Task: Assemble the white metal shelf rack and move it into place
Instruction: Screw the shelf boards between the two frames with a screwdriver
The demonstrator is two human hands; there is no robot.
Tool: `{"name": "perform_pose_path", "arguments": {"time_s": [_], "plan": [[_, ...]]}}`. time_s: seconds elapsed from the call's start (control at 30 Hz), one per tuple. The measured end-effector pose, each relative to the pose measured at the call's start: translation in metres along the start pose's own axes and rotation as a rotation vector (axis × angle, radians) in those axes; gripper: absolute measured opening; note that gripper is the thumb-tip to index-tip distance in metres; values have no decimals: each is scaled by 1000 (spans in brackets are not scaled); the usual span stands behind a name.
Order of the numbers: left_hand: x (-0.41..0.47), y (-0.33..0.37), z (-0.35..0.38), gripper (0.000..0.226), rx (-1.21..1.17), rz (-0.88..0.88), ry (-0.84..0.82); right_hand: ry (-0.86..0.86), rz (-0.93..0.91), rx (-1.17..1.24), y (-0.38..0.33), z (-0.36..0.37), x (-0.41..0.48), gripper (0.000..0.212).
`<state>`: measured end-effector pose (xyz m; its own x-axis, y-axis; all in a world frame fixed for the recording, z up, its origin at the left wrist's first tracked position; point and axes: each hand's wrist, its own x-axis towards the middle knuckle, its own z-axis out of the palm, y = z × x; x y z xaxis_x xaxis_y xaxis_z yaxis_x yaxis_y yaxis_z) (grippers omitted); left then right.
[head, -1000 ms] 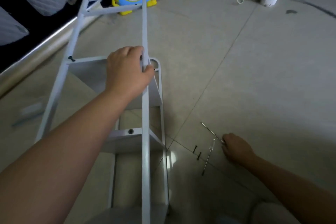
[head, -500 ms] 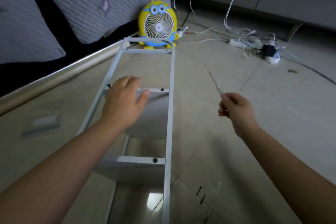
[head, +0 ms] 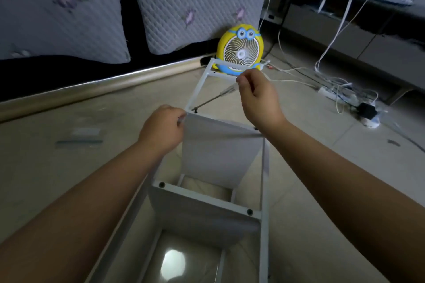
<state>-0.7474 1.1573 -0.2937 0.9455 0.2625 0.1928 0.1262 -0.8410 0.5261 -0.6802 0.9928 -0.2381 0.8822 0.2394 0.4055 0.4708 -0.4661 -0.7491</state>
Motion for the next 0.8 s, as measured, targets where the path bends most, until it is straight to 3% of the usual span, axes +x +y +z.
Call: {"name": "perform_pose_path", "arguments": {"time_s": [0.13, 0.27, 0.43, 0.8], "plan": [[0, -4, 5, 31, -154, -57, 10, 16, -328, -269, -12, 5, 14, 33], [-2, -6, 6, 43, -273, -68, 7, -44, -482, -429, -13, 9, 28, 41], [1, -5, 8, 47, -231, -50, -107, -84, -528, -445, -17, 11, 34, 37], [8, -12, 16, 49, -206, -10, -158, -115, -569, -419, -18, 9, 38, 34]]}}
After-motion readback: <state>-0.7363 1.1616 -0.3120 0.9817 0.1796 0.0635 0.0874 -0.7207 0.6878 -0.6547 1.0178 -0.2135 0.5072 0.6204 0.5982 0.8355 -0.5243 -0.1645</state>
